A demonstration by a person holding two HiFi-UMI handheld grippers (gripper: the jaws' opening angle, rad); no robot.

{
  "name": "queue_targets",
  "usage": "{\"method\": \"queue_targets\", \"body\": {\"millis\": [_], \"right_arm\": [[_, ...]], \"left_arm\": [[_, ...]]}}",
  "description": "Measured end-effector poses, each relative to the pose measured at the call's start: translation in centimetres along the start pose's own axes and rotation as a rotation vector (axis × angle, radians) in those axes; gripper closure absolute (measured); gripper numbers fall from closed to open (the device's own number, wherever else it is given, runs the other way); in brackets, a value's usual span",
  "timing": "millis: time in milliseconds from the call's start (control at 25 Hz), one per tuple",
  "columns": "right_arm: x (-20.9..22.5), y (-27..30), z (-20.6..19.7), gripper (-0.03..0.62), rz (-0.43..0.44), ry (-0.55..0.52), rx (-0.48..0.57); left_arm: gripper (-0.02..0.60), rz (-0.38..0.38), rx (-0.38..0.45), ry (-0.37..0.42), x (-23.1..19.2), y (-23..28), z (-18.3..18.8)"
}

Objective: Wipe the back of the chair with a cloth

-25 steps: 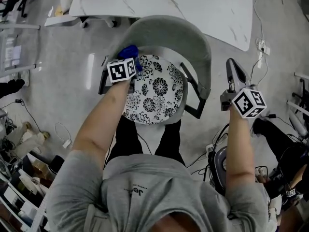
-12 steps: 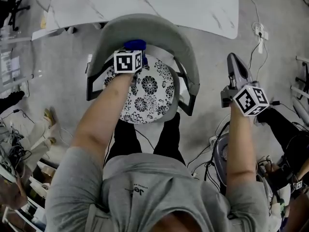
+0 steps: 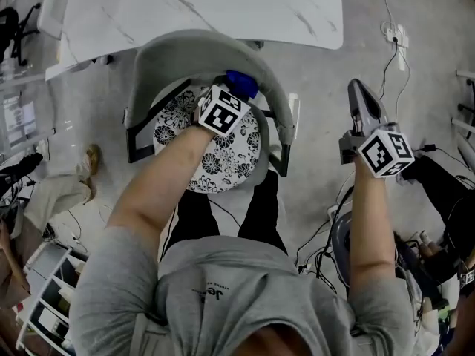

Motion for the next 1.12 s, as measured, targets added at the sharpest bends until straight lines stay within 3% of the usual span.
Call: {"method": "queue_targets", "body": {"millis": [120,200,320,480,600,760,920,1120], "right_arm": [[-0.1,-0.3,-0.1,0.597,0.0,0.004,0.002],[-0.4,-0.4,-0.1,0.597,0.004,0.004,0.002],[-1.2,-0.3,0.1,0.597,0.01,-0.004,0.0],[-3.2,0.0,0.5,0.597,0.028,-0.02,-0.005],[-5.0,0.5,0.9,0.597,0.046,-0.04,-0.012],[-7.4,1.7,1.3,0.597,0.07,-0.063,-0.019],[-9.9,3.3,1.5,0.597,0.096,-0.084,-0.03],[-12.3,4.9,0.9,0.597,0.118,-0.093,-0.048]], "left_arm": [[0.403,-0.094,-0.019,0.158,3.9,0.6,0.3],[0.403,-0.149,-0.019,0.222,5.9,0.7,0.1],[0.403,-0.209,0.001,0.192,7.3,0.4,-0.3],[0.403,-0.191,0.073,-0.06,4.8,-1.4,-2.0],[0.403,-0.093,0.114,-0.27,0.3,-3.7,-5.7],[0.403,0.094,0.128,-0.523,-6.5,-8.0,-12.5],[0.403,0.251,0.133,-0.714,-11.7,-10.8,-18.2],[0.403,0.325,0.138,-0.911,-15.1,-10.8,-21.6]]}}
Point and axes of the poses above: the fingertips, and each gripper's own axes: y forward along the fingers, x to its right, z out of its top, the point moved 5 cm from there along -y, backward along the fingers, and after that the axes turned 7 degrees about -y, right-handed, at the moved point
